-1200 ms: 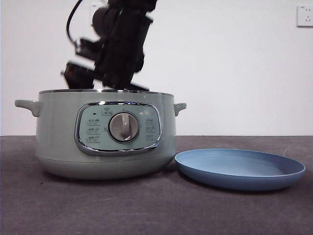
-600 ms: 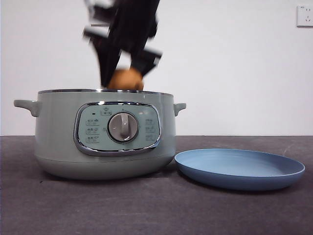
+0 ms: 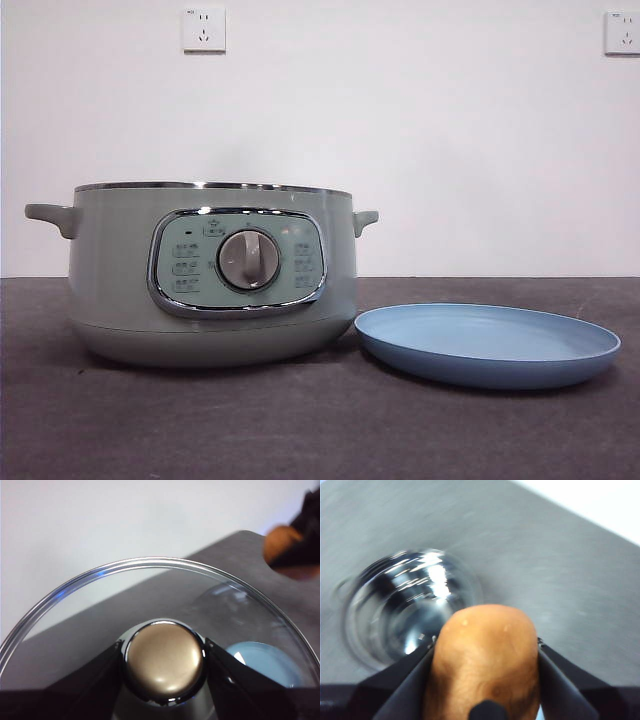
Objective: Take the potato out from the steamer,put the potato on the plate,close the lid
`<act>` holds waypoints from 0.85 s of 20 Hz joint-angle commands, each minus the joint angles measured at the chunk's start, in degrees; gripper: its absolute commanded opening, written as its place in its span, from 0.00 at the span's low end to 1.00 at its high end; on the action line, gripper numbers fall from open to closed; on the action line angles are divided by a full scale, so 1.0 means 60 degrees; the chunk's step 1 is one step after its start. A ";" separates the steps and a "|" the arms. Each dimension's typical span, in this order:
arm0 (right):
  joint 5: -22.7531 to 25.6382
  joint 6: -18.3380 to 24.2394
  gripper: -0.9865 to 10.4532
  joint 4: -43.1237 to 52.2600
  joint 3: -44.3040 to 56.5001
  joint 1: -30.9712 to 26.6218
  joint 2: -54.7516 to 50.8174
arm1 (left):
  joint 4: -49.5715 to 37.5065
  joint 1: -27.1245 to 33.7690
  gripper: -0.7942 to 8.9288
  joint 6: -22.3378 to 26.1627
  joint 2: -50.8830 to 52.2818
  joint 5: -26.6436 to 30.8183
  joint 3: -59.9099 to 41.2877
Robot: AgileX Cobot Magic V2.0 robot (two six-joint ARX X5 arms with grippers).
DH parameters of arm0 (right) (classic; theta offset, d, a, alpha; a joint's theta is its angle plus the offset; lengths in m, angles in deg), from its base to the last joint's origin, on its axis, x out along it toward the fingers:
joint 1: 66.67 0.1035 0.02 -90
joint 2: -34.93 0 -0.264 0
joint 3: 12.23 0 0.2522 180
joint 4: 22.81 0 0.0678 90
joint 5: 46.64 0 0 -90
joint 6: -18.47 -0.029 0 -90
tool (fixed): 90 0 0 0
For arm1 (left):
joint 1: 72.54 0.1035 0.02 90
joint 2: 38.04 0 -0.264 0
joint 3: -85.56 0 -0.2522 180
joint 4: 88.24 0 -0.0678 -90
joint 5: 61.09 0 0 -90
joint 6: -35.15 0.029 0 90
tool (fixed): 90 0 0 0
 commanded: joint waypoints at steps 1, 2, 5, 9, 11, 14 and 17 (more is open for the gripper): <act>0.0025 -0.0554 0.08 -0.0153 -0.0004 -0.0729 -0.0095 | -0.0747 0.0015 0.07 0.0073 -0.0313 -0.0714 0.0076; 0.0022 -0.0688 0.08 -0.0168 0.0000 -0.0987 -0.0091 | -0.0831 0.0015 0.07 0.0073 -0.0488 -0.0896 0.0076; 0.0011 -0.0882 0.08 -0.0175 0.0029 -0.1770 -0.0073 | -0.0911 0.0015 0.07 0.0073 -0.0892 -0.0987 0.0076; -0.0040 -0.0943 0.08 -0.0175 0.0699 -0.1916 -0.0073 | -0.0947 0.0015 0.07 0.0073 -0.1067 -0.1275 0.0076; -0.0047 -0.0940 0.08 -0.0175 0.1504 -0.1912 -0.0069 | -0.1049 0.0015 0.07 0.0073 -0.1067 -0.1388 0.0076; -0.0047 -0.0940 0.08 -0.0084 0.3238 -0.1800 -0.0073 | -0.1129 0.0015 0.07 0.0073 -0.1067 -0.1388 0.0076; -0.0084 -0.0943 0.08 0.0761 0.5107 -0.1687 -0.0069 | -0.1129 0.0015 0.07 0.0073 -0.1067 -0.1388 0.0076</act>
